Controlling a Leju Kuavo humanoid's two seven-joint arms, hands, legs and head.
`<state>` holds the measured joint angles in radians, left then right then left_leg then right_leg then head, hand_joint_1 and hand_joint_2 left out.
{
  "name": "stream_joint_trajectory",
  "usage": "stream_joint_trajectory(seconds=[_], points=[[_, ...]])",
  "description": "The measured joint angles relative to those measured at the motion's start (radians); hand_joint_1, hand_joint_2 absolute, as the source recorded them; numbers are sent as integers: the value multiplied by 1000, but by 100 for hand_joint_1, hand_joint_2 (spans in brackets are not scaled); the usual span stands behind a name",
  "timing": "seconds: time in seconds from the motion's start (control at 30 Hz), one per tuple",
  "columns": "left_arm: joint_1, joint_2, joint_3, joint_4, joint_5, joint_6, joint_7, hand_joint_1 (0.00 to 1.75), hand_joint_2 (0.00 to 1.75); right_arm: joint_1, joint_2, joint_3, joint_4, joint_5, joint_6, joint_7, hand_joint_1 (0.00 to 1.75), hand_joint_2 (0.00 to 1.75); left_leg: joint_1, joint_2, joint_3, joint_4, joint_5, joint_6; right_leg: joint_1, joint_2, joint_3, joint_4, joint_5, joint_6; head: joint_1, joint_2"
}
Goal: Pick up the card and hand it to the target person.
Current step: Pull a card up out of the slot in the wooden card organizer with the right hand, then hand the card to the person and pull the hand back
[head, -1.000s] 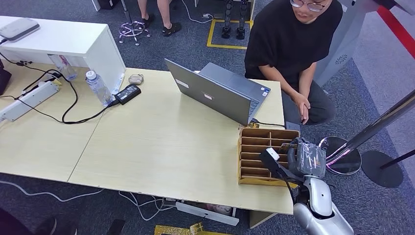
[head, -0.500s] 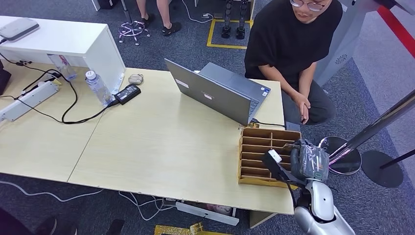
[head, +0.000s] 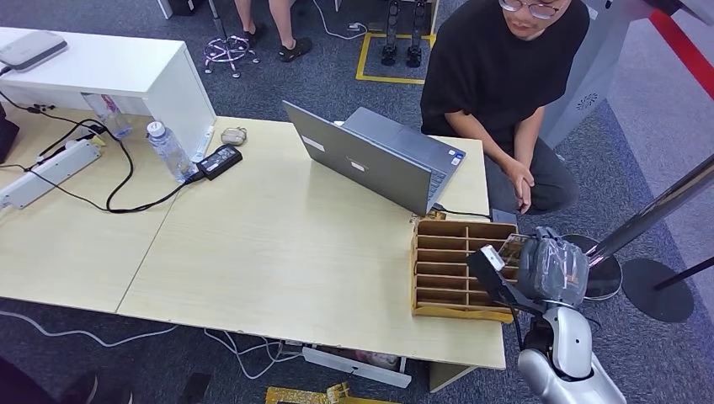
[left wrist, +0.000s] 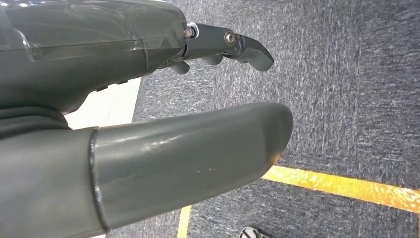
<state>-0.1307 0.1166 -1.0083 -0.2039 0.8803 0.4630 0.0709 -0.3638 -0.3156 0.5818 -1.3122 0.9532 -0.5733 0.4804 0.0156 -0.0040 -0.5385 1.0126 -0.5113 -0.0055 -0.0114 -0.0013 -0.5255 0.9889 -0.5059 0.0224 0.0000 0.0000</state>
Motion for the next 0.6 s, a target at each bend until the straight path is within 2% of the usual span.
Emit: stream_joint_trajectory(seconds=[0.23,0.37,0.5,0.6], points=[[-2,14,-1,-1,-4,6,-41,0,0,-37,-5,-32,-28,-26,-20,-21,156,175,0,1,-1,0,0,0,0,1,-1,1,0,0,0,0],[-1,7,-9,1,-9,-1,-21,0,0,-72,-15,-35,-24,-27,2,-28,162,175,0,2,-1,1,0,0,0,2,-2,1,1,0,0,0],[-1,-3,-21,2,-17,-7,-2,0,0,-131,0,-18,53,-85,17,-70,174,175,0,2,0,0,0,0,0,2,-1,0,1,0,0,0],[-1,-6,-29,2,-22,-12,4,0,0,-175,16,-5,129,-145,7,-109,175,175,-1,3,0,0,1,0,-1,3,-1,0,2,0,0,0]])
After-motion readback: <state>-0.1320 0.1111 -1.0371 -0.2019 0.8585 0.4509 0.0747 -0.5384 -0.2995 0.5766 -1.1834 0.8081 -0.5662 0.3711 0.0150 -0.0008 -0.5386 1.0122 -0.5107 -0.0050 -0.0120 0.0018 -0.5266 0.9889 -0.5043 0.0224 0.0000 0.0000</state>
